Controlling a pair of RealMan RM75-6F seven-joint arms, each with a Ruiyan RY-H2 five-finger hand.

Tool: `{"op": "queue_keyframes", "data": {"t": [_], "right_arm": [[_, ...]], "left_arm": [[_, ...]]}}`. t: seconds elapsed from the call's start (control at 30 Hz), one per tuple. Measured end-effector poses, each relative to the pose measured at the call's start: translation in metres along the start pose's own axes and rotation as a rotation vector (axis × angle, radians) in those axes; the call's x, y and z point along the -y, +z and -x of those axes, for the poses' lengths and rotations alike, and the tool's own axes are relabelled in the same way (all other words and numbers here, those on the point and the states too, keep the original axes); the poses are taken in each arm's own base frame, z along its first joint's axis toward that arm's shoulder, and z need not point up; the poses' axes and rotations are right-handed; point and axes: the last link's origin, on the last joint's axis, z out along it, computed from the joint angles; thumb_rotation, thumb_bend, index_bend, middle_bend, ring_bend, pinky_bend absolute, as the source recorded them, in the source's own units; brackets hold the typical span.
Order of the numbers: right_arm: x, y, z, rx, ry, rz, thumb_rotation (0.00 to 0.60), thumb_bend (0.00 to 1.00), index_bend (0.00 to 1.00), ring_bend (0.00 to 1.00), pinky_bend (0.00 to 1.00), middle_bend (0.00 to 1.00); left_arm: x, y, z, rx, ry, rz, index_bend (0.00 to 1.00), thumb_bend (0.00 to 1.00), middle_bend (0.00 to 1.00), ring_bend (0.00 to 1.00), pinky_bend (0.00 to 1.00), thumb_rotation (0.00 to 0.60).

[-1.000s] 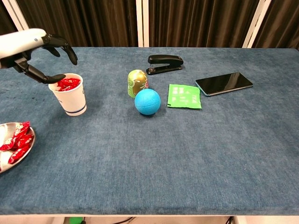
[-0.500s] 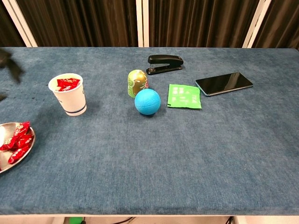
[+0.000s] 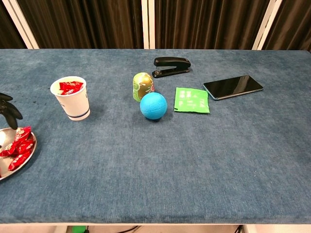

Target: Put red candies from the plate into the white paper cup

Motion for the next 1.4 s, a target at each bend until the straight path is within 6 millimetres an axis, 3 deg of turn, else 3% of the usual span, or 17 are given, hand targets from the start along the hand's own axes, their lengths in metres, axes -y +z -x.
{"op": "queue_keyframes", "data": {"t": [0.33,0.53,1.03,1.4], "right_arm": [[-0.001,0.0,0.0,0.002,-0.004,0.005,0.6,0.35,0.0,0.0,0.0,0.0],[-0.001,0.0,0.002,0.006,-0.004,0.006,0.6,0.35,0.0,0.0,0.0,0.0],[-0.001,0.0,0.001,0.005,-0.011,0.008,0.6,0.35,0.0,0.0,0.0,0.0],[0.0,0.001,0.002,0.006,-0.012,0.007,0.6,0.35,0.0,0.0,0.0,0.0]], "left_arm": [[0.006,0.016,0.014,0.016,0.075,-0.021,0.39,0.28,0.25,0.07,0.22,0.6],[0.009,0.015,0.017,0.039,0.082,-0.038,0.41,0.28,0.24,0.07,0.22,0.6],[0.008,0.016,0.021,0.084,0.079,-0.016,0.36,0.28,0.23,0.07,0.21,0.6],[0.008,0.018,0.022,0.085,0.087,-0.018,0.42,0.28,0.23,0.07,0.22,0.6]]}}
